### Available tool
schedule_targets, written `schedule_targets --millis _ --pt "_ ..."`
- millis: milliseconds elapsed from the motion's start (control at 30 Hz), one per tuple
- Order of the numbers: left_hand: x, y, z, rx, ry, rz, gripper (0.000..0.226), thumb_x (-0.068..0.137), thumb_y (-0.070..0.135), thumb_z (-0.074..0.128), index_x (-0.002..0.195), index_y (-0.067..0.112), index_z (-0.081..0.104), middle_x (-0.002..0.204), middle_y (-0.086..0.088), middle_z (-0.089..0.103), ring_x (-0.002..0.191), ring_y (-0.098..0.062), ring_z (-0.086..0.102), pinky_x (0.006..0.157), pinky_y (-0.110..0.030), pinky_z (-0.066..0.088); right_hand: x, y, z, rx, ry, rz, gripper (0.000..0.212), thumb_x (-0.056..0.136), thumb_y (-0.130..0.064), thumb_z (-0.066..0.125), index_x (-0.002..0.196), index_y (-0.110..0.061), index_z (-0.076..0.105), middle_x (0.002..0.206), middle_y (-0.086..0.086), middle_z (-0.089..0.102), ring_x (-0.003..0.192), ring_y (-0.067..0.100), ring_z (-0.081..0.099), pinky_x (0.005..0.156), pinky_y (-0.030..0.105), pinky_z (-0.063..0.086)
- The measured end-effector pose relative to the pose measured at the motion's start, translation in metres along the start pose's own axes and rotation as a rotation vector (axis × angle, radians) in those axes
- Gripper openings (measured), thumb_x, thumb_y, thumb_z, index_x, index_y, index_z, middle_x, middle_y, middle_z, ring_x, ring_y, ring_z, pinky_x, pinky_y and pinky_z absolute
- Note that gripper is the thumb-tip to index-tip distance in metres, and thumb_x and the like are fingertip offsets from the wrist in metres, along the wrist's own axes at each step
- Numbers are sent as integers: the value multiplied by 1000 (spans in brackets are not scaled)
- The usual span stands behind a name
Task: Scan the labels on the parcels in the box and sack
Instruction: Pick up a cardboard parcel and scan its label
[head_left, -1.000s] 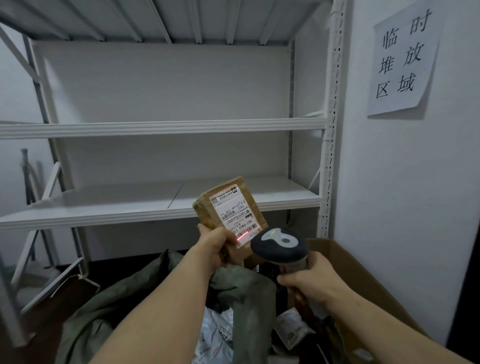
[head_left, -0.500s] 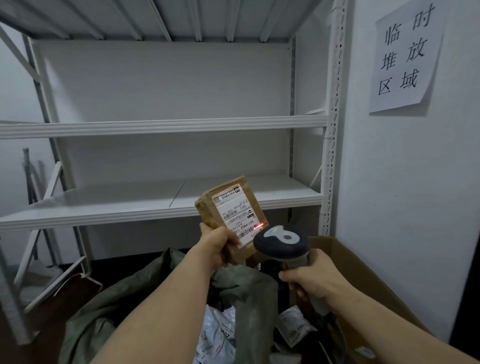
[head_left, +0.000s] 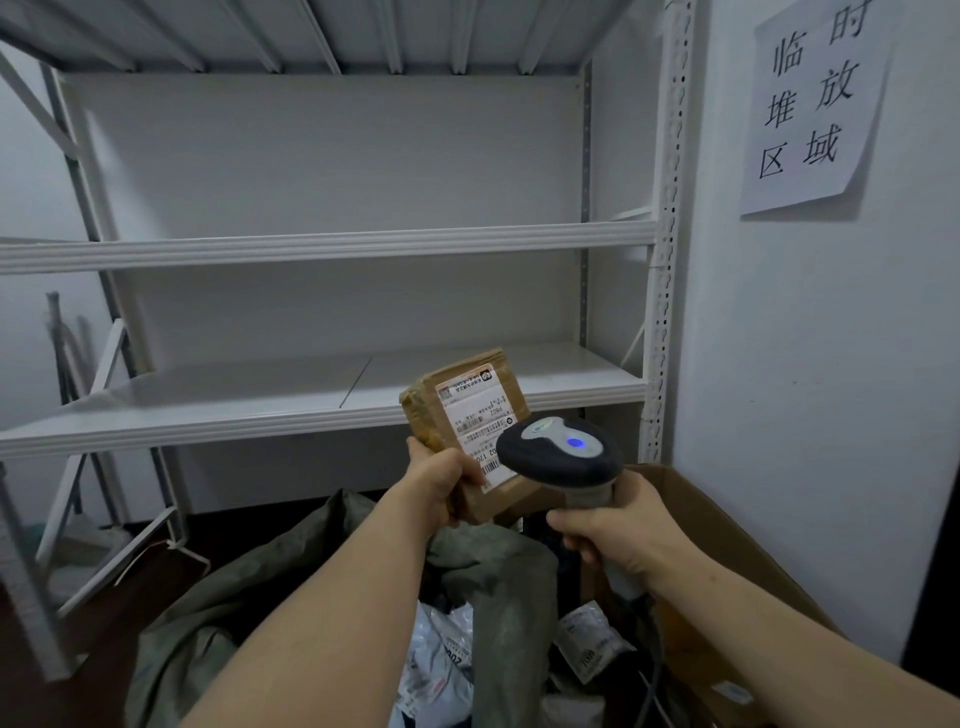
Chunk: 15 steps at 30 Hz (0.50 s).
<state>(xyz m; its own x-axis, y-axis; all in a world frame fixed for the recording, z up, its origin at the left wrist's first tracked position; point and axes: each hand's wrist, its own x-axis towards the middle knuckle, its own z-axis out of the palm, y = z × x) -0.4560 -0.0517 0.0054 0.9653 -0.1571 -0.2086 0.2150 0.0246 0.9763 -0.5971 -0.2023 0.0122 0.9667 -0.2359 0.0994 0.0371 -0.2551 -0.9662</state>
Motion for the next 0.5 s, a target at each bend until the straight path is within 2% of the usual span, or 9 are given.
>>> schedule_targets --millis 300,367,433,500 --pt "1 -2 1 1 27 -17 72 72 -12 58 129 21 28 104 -10 51 86 -32 53 80 -56 51 4 6 0 5 0 4 14 79 -1 70 90 -1 61 57 7 61 41 11 50 44 22 45" --pt "3 -4 -4 -45 82 -50 78 73 -4 63 136 21 25 105 -13 53 87 -33 56 83 -58 50 5 10 0 28 24 13 17 78 -1 71 92 -2 60 57 8 61 40 12 49 44 23 45" --pt "9 -12 -18 -74 194 -132 88 71 7 71 142 22 21 109 -16 57 90 -35 59 78 -57 50 7 18 1 46 59 29 15 78 -1 71 89 -1 61 56 9 61 39 12 48 44 26 44" --pt "21 -28 -37 -81 266 -260 90 65 18 75 142 22 28 113 -17 61 92 -38 63 74 -58 51 11 28 1 73 105 72 11 79 -1 71 85 0 61 54 9 60 38 13 48 43 25 42"
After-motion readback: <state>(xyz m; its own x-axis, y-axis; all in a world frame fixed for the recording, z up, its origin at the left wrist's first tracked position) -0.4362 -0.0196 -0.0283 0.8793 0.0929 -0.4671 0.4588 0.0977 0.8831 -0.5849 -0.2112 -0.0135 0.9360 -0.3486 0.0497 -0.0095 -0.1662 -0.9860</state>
